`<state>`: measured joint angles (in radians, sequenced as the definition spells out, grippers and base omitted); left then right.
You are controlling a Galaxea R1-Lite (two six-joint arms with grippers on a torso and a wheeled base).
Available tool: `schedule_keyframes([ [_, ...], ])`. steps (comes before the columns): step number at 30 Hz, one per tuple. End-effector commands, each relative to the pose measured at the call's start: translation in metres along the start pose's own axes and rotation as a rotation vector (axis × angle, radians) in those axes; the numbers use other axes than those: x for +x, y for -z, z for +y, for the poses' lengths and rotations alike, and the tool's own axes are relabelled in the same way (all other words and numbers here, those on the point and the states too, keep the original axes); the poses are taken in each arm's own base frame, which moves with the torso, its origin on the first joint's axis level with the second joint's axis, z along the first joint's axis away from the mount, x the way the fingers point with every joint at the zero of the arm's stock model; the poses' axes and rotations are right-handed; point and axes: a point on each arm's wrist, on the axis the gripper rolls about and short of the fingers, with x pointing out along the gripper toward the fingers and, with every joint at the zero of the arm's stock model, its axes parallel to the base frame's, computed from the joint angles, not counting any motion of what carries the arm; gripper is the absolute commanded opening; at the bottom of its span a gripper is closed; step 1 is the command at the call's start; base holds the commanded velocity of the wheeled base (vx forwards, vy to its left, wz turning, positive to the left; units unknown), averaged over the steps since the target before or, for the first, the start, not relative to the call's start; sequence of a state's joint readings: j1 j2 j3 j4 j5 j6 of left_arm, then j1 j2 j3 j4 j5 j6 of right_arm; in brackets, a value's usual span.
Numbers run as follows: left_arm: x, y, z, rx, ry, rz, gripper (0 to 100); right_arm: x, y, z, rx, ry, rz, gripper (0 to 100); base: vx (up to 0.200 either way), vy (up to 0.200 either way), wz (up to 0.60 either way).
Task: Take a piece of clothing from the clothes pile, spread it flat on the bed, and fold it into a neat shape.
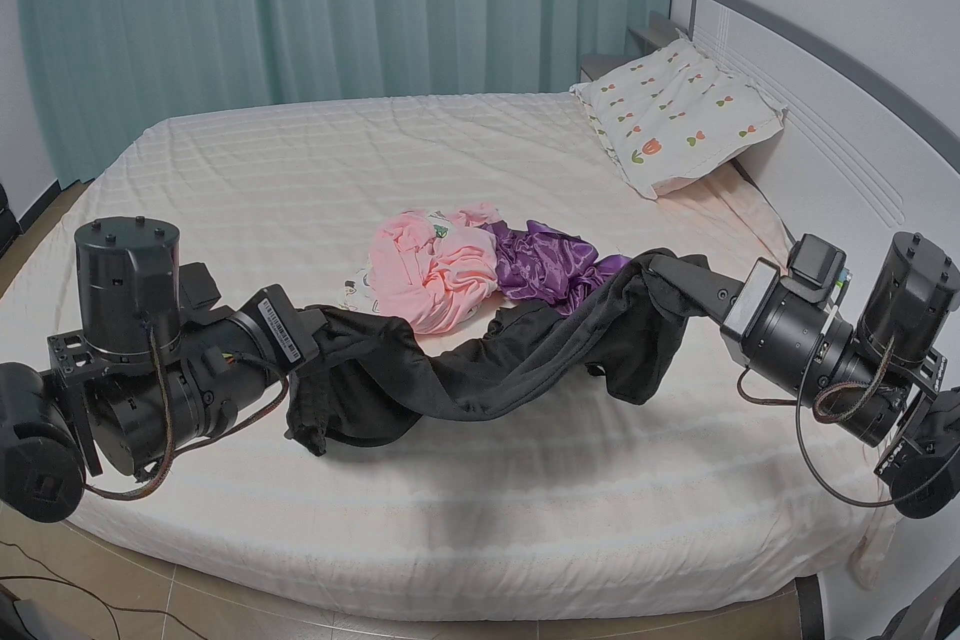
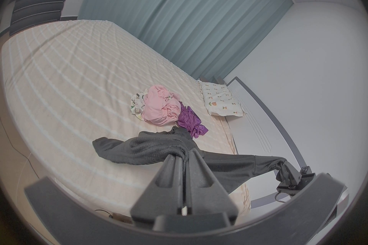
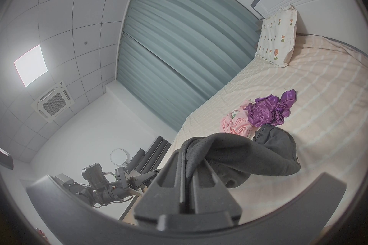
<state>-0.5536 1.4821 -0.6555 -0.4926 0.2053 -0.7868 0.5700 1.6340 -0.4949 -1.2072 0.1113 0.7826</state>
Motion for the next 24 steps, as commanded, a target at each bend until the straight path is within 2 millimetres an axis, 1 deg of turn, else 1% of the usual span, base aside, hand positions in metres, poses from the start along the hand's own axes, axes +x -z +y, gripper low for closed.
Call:
schedule_keyframes([
  [1,-0.002,-0.003,0.000,-0.004,0.004,-0.012,0,0.002,0.000,0.001,-0.001,-0.006,-0.002,0,0.000,0.200,0.00],
  [10,-0.012,-0.006,0.000,-0.010,0.021,-0.029,0,0.007,0.001,0.001,-0.007,-0.016,-0.001,0,0.000,0.200,0.00],
  [13,-0.014,-0.004,0.002,-0.009,0.015,-0.026,0,0.008,0.003,0.005,-0.009,-0.030,0.004,0,0.000,0.200,0.00],
  [18,-0.020,-0.008,0.001,-0.014,0.029,-0.044,0,0.010,0.003,0.009,-0.024,-0.044,0.001,0,0.000,0.200,0.00],
  [24,-0.021,-0.010,0.002,-0.018,0.026,-0.053,0,0.013,0.004,0.015,-0.043,-0.065,-0.002,0,0.000,0.200,0.00],
])
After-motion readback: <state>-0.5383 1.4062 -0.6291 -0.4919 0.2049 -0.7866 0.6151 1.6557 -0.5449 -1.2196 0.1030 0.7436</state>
